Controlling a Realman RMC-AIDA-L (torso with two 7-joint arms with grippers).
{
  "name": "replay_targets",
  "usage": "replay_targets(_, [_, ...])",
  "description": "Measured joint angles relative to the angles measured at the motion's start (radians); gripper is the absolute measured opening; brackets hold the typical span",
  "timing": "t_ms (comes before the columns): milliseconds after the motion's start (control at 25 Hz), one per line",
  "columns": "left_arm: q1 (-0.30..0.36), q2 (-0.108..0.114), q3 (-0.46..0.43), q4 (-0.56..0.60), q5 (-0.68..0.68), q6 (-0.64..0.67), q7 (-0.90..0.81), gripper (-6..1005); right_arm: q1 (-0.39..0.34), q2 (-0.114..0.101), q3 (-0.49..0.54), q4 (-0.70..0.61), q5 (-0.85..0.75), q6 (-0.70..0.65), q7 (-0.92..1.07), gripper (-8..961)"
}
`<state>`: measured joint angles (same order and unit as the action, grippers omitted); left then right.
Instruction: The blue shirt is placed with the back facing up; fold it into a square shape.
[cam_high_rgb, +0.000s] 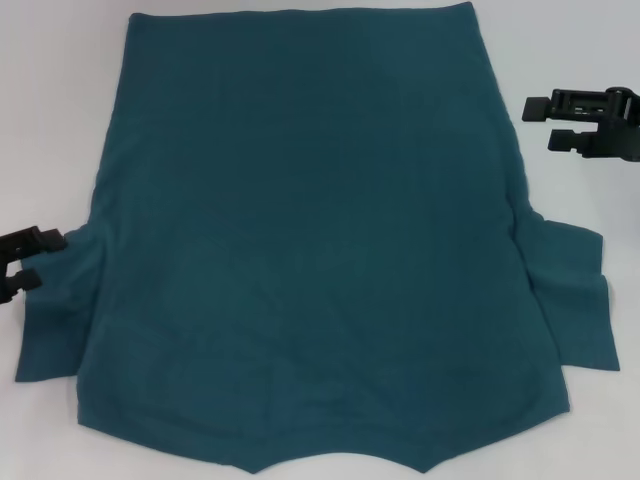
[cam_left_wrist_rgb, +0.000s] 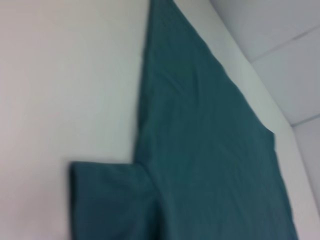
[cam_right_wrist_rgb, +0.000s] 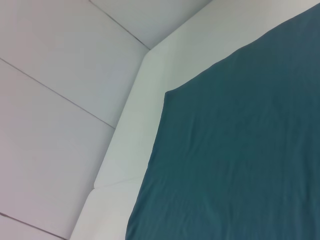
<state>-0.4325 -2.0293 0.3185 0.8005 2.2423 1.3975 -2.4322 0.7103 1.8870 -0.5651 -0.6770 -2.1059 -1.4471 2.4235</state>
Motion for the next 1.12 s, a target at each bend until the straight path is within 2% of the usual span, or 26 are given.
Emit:
replay_targets(440, [0.023,-0.008,-0.001,-0.027,0.010,-0.114,0.031,759,-0.013,0.003,0.000,0.004,-0.003,0.002,0.001,881])
replay_targets(1120, [0.032,-0.014,0.007,-0.053,0.015,-0.127,0.103,743,-0.014,0.001,-0.001,0.014,-0.005,0.012,0.002,879])
